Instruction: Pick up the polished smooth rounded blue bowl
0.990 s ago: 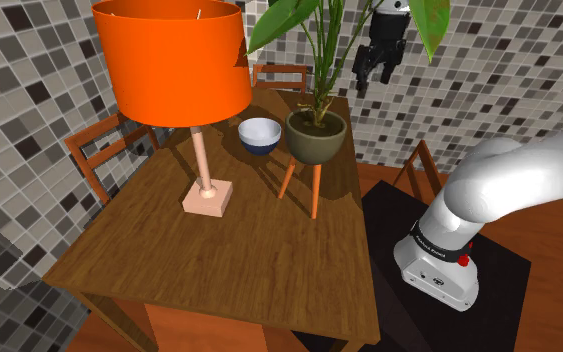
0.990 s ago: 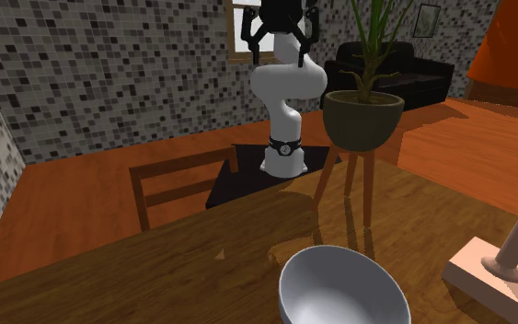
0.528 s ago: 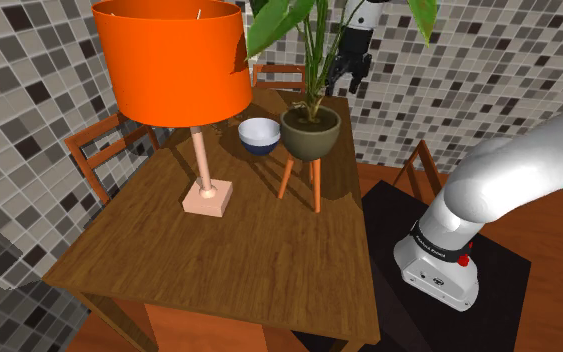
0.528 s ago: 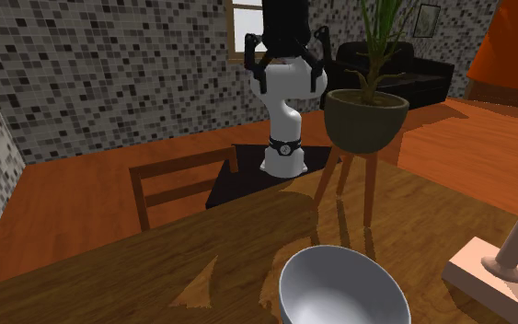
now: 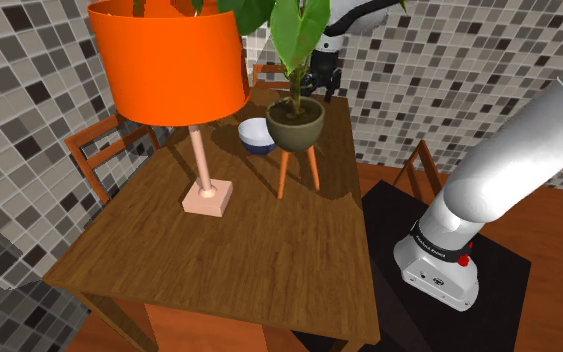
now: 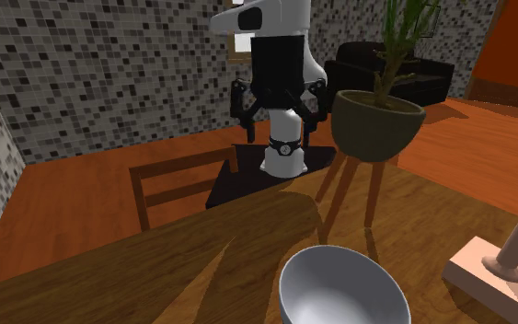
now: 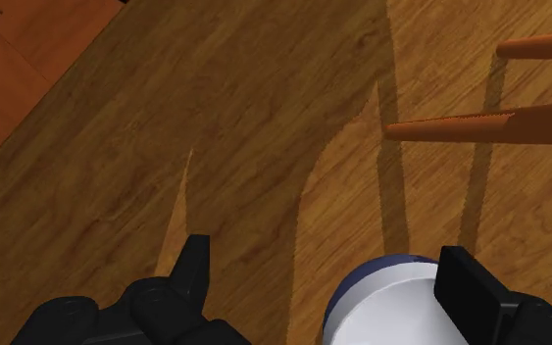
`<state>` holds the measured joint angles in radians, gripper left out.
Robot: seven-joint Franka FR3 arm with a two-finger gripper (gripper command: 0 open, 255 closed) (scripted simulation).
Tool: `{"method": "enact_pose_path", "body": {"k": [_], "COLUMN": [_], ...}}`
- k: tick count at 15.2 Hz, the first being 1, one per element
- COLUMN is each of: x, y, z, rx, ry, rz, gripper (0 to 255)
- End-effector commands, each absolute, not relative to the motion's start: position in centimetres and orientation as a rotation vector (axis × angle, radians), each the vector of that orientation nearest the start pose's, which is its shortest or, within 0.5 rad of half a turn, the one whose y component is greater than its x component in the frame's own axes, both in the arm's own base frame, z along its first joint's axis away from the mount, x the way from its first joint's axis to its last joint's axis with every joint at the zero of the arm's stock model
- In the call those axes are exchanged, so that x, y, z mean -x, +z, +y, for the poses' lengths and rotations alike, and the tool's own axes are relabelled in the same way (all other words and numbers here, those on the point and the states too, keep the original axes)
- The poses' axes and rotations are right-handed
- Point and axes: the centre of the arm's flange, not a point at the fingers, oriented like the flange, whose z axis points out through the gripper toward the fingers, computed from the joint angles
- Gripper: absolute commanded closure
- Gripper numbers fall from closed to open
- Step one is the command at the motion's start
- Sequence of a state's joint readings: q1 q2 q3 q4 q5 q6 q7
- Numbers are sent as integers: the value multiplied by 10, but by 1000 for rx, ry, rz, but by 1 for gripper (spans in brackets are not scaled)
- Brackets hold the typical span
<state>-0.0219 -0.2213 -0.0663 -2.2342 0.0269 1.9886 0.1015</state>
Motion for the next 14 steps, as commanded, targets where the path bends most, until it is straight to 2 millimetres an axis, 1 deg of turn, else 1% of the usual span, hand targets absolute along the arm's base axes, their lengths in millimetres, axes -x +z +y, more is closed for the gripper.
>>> {"method": "enact_pose_path", "body": {"k": [1, 14], "x": [-499, -637], "y": [438, 338], "z": [-40, -39], "rx": [3084, 3029], "ry": [50, 45], "rz": [298, 297], "gripper": [0, 0]}}
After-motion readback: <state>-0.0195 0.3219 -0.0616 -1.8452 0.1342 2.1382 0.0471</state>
